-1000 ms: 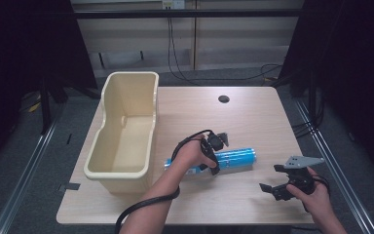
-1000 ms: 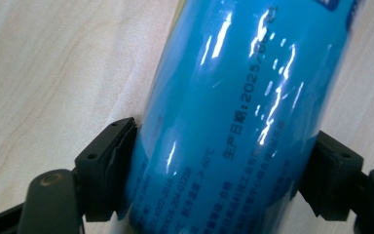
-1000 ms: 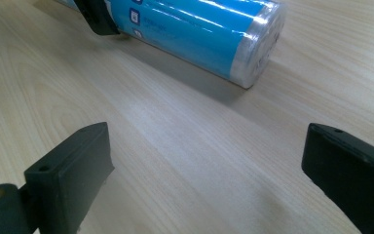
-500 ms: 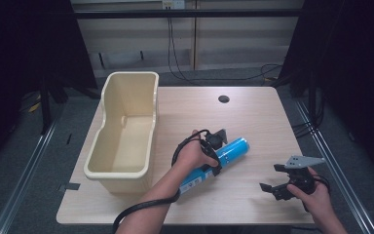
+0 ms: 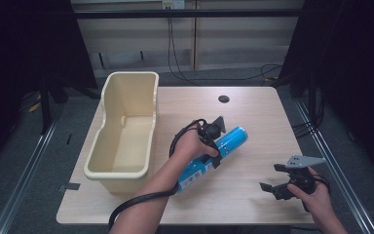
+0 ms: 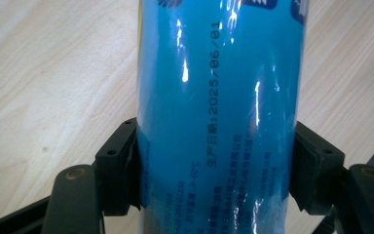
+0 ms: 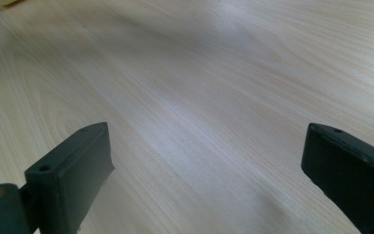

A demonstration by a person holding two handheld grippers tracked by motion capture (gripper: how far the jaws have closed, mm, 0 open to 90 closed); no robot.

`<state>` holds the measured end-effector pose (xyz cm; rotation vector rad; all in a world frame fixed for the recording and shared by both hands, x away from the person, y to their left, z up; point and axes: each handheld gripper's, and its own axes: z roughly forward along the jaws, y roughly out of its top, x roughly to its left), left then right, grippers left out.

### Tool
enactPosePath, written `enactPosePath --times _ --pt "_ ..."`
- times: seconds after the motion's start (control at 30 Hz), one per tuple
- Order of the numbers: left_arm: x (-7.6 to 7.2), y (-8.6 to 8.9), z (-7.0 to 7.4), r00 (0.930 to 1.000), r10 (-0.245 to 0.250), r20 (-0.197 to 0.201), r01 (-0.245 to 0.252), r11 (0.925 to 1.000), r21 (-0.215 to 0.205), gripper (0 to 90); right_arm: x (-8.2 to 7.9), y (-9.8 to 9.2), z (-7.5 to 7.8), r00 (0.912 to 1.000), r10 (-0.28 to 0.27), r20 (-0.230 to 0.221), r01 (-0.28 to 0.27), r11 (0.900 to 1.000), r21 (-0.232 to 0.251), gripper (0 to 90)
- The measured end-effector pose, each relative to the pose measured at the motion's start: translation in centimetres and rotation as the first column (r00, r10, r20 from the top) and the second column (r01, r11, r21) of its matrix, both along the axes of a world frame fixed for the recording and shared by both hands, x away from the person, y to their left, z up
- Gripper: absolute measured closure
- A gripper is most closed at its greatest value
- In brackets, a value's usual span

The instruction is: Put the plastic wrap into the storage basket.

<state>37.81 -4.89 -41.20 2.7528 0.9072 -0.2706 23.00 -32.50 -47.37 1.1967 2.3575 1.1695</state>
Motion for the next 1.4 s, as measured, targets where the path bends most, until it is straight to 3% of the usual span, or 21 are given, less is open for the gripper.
enactPosePath --times 0.1,0.4,0.57,0.7,0.73,0.93,1.0,1.2,1.4 --pt "0.1 0.2 0.7 1.0 -0.003 -0.001 0.003 1.0 -0.001 32.0 0.0 0.0 0.0 1.0 -0.004 0.001 0.004 1.0 0.002 4.2" --pt "0.4 1.7 4.5 0.9983 0.058 -0.008 -0.058 0.9983 -0.01 32.0 0.0 0.0 0.0 1.0 0.0 0.01 0.0 1.0 0.002 4.2" --pt "0.5 2.7 5.8 0.9964 0.084 -0.016 -0.084 0.9963 -0.019 32.0 0.0 0.1 0.1 1.0 -0.003 0.004 0.003 1.0 0.008 4.2" --pt "0.5 3.4 7.1 0.9947 0.103 0.0 -0.103 0.9947 0.001 32.0 0.0 0.1 0.1 1.0 0.0 0.005 0.0 1.0 0.007 4.2" --pt "0.5 3.8 7.7 0.9913 0.131 -0.011 -0.132 0.9913 -0.004 32.0 0.0 0.1 0.1 1.0 0.0 0.004 0.0 1.0 0.008 4.2" --pt "0.7 4.5 8.9 0.989 0.148 -0.011 -0.148 0.989 0.003 32.0 0.0 0.2 0.1 1.0 0.004 -0.001 -0.004 1.0 0.009 4.2" --pt "0.5 4.7 9.7 0.9815 0.191 -0.008 -0.191 0.9814 0.015 32.0 0.0 0.2 0.1 1.0 0.005 -0.001 -0.005 1.0 0.01 4.2" --pt "0.7 5.5 11.3 0.9808 0.195 -0.008 -0.195 0.9808 0.005 32.0 -0.1 0.3 0.1 1.0 0.003 -0.007 -0.003 1.0 0.012 4.3" --pt "0.9 6.5 12.6 0.974 0.226 -0.009 -0.226 0.974 0.003 32.0 0.0 0.2 0.1 1.0 -0.001 0.002 0.001 1.0 0.011 4.3"
